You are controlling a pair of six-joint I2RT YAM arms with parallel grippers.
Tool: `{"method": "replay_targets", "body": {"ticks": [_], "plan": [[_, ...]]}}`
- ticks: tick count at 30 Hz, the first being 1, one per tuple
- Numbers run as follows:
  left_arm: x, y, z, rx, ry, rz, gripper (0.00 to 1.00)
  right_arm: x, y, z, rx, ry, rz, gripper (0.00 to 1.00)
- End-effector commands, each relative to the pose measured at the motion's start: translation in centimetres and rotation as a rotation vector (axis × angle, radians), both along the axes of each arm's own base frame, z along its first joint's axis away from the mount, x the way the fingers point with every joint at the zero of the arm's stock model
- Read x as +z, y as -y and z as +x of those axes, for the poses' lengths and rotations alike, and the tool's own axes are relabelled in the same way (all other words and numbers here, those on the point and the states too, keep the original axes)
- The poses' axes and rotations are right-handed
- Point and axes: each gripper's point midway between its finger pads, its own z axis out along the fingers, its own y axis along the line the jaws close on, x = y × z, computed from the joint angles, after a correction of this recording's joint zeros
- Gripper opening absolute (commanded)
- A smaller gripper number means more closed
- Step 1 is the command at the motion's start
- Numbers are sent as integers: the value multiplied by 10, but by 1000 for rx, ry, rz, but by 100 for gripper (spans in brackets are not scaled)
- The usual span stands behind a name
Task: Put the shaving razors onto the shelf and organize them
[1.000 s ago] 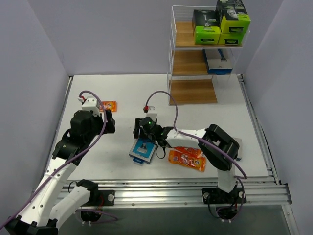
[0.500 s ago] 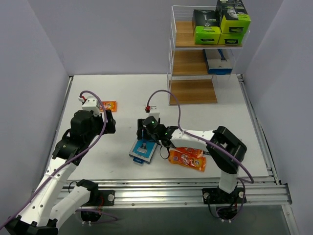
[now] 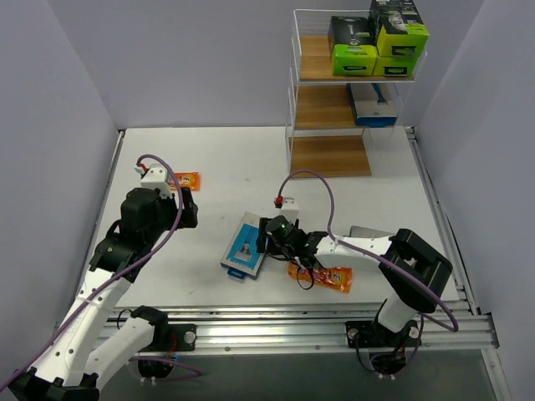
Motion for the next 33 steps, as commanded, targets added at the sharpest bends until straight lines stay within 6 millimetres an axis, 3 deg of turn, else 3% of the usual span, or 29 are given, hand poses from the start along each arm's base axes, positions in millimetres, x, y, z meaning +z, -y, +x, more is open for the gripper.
{"method": "replay_targets", "body": {"ticks": [1,5,12,16,18,19,21,22,24,28,33], "plan": [[21,6,5,-23,65,-22,96,4,-3,7,-53,13,56,62],[20,6,5,-25,63,-22,96,-1,-11,12,-31,12,55,63],[18,8,6,-32,58,-23,96,2,-35,41,17,46,90,63],[17,11,6,-42,51,-24,96,-2,-63,56,93,56,75,63],[16,12,7,-45,48,-23,96,11,-87,64,161,79,117,63],[16,11,7,-43,48,-23,96,4,-95,64,188,69,118,63],[15,12,6,-45,47,-22,96,20,-124,62,288,84,200,63],[16,11,6,-43,50,-23,96,14,-131,59,322,74,210,63],[16,12,6,-43,49,-23,96,28,-152,49,438,86,299,62],[15,12,7,-46,47,-22,96,33,-153,39,483,98,328,62],[15,13,7,-49,47,-24,96,54,-131,42,431,146,314,63]]}}
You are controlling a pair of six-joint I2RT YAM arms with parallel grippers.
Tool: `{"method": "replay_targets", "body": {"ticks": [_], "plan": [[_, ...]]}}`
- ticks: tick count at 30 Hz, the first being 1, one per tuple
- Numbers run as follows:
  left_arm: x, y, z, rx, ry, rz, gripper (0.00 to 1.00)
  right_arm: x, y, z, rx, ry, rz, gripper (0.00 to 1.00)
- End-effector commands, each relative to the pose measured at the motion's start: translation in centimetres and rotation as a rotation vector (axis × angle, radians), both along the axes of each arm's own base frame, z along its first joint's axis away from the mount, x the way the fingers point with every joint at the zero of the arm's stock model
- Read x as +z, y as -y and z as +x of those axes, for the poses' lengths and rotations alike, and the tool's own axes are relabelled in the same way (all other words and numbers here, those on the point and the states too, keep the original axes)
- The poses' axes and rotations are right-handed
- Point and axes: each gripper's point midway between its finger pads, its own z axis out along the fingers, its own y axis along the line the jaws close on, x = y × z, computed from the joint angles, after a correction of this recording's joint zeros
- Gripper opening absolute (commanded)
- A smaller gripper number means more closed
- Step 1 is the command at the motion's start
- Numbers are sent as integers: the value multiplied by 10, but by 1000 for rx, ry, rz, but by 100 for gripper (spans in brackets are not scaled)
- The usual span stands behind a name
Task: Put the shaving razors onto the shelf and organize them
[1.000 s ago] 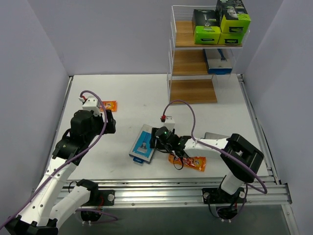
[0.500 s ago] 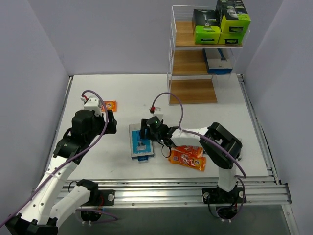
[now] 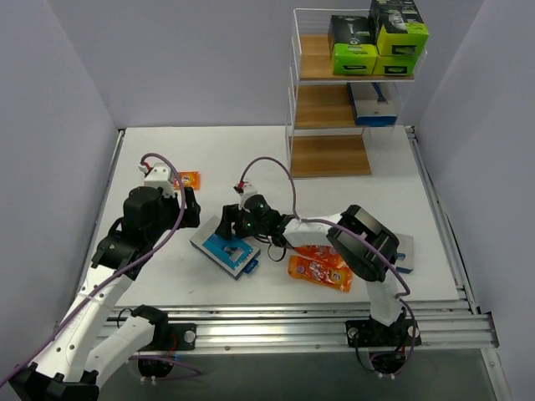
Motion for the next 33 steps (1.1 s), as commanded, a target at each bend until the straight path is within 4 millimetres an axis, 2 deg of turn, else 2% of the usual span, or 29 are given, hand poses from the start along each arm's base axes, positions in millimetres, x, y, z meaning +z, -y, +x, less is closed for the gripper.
{"method": "replay_targets", "body": {"ticks": [1,3,4,6,7,8,10,11,12,14,15,17,18,19,23,26,33], "plan": [[19,6,6,-19,60,-20,96,62,7,5,-22,120,69,63],[19,5,6,-15,61,-18,96,67,22,11,-96,129,35,63],[19,4,6,-13,60,-15,96,84,28,12,-131,148,51,63],[18,3,7,-9,60,-11,96,84,49,18,-250,140,24,63],[19,3,6,-8,61,-11,96,96,55,17,-275,149,42,63],[18,3,7,-5,60,-9,96,87,67,15,-314,137,19,63],[18,3,7,-5,59,-8,96,95,75,9,-366,107,63,62],[18,3,7,-7,57,-8,96,84,86,5,-400,87,48,61],[17,3,7,-8,56,-8,96,90,89,-1,-420,81,71,60],[17,4,7,-8,54,-8,96,84,98,-13,-486,23,88,57],[16,4,7,-8,53,-7,96,82,111,-18,-550,26,91,57],[16,4,7,-8,53,-7,96,83,108,-36,-576,-16,150,55],[16,4,7,-8,53,-7,96,79,116,-42,-606,-21,156,55],[16,3,7,-5,54,-6,96,77,114,-51,-602,-34,167,54],[16,5,7,-11,53,-7,96,70,118,-71,-633,-100,229,49],[17,5,6,-6,59,-4,95,65,114,-84,-636,-140,278,47],[17,4,5,-4,67,5,94,39,99,-100,-613,-189,255,46]]}}
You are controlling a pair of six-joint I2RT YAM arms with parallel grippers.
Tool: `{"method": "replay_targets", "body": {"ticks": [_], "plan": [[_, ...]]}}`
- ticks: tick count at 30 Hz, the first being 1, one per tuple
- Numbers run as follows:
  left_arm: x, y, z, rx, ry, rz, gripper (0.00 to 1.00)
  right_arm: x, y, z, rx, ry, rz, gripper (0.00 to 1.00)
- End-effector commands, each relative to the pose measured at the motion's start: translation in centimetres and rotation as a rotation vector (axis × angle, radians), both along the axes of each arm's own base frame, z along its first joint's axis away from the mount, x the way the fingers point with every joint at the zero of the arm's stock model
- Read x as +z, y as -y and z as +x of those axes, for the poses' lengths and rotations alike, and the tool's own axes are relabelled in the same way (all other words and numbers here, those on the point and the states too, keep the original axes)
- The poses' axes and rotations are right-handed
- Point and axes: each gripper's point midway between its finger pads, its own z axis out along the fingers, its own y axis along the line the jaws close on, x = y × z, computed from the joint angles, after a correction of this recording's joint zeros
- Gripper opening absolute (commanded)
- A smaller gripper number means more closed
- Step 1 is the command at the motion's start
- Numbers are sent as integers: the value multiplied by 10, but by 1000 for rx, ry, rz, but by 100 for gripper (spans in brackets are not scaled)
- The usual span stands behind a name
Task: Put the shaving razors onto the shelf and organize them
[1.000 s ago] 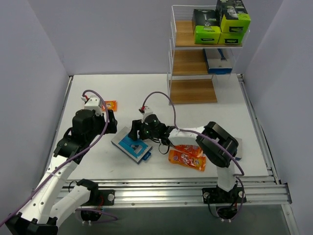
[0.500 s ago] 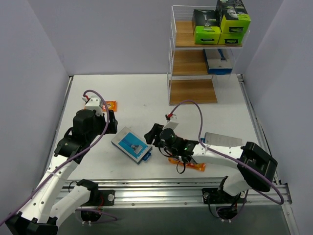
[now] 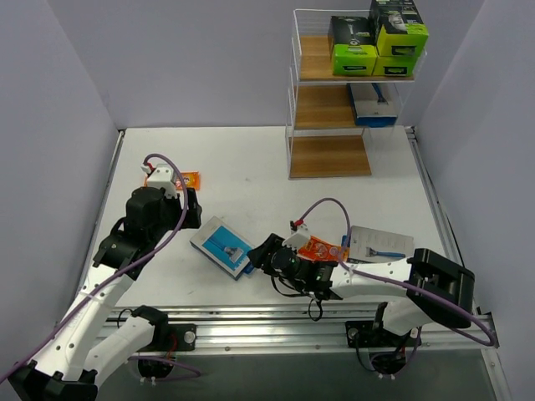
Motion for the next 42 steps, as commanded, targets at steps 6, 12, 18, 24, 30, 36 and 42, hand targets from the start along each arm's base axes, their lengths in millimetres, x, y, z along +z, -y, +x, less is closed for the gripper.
{"method": "replay_targets", "body": {"ticks": [6,12,18,24,30,36,42], "plan": [[20,2,4,-5,75,-5,96,-12,-7,-2,-50,-19,53,45],[20,3,4,-5,75,-6,96,-23,-3,-7,-59,-41,52,42],[19,5,4,-7,67,-11,95,-34,-2,-13,-54,-62,46,39],[18,6,4,-14,65,-12,96,-44,-6,-17,-42,-82,65,36],[18,8,3,-21,64,-14,96,-49,-9,-16,-45,-88,68,34],[17,10,3,-30,60,-15,95,-54,-15,-14,-40,-95,78,31],[18,11,2,-35,65,-17,96,-58,-19,-14,-35,-103,92,28]]}}
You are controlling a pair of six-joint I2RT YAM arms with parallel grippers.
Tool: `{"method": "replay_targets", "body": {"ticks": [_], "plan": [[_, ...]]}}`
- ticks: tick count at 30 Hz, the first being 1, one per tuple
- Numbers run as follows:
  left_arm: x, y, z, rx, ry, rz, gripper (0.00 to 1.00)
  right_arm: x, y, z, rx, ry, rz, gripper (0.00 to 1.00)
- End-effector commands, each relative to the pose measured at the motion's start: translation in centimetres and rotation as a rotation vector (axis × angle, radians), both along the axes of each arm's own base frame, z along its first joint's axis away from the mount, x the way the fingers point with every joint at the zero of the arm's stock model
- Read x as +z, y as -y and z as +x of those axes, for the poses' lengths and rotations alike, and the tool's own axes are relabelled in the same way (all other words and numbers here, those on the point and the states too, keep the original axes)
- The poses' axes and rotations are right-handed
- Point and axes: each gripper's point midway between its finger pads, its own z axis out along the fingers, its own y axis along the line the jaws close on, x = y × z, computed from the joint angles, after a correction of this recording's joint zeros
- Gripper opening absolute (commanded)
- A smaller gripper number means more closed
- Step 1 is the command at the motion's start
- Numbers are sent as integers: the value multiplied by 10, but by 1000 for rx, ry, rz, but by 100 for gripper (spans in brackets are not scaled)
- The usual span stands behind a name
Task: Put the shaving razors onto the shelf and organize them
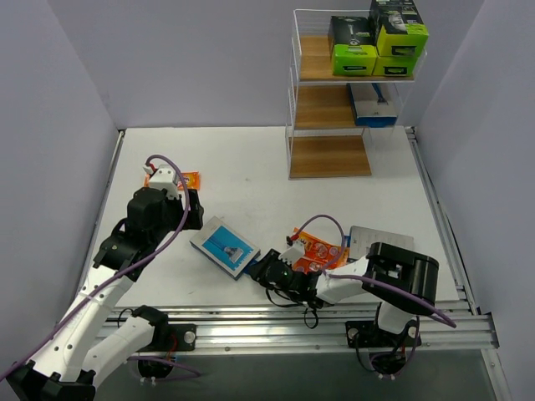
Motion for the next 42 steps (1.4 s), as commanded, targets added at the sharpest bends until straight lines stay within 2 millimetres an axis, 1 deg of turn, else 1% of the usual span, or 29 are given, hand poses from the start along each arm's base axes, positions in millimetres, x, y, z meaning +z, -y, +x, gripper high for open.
{"method": "replay_targets", "body": {"ticks": [1,10,20,24,32,36,38,42], "plan": [[16,6,5,-22,56,-21,95,8,-5,8,-30,15,45,28],[16,9,4,-32,53,-23,95,7,-4,14,-47,26,63,26],[15,10,4,-38,51,-21,96,-1,-4,22,-52,22,64,24],[14,11,4,-40,46,-20,95,0,-4,27,-53,34,68,21],[12,13,5,-49,39,-21,95,5,-4,35,-51,55,78,20],[11,13,5,-49,35,-19,96,5,-5,40,-45,60,81,11],[11,13,6,-48,35,-17,96,6,-5,42,-43,67,78,10],[10,13,6,-48,32,-16,95,13,-8,46,-35,90,89,3]]}}
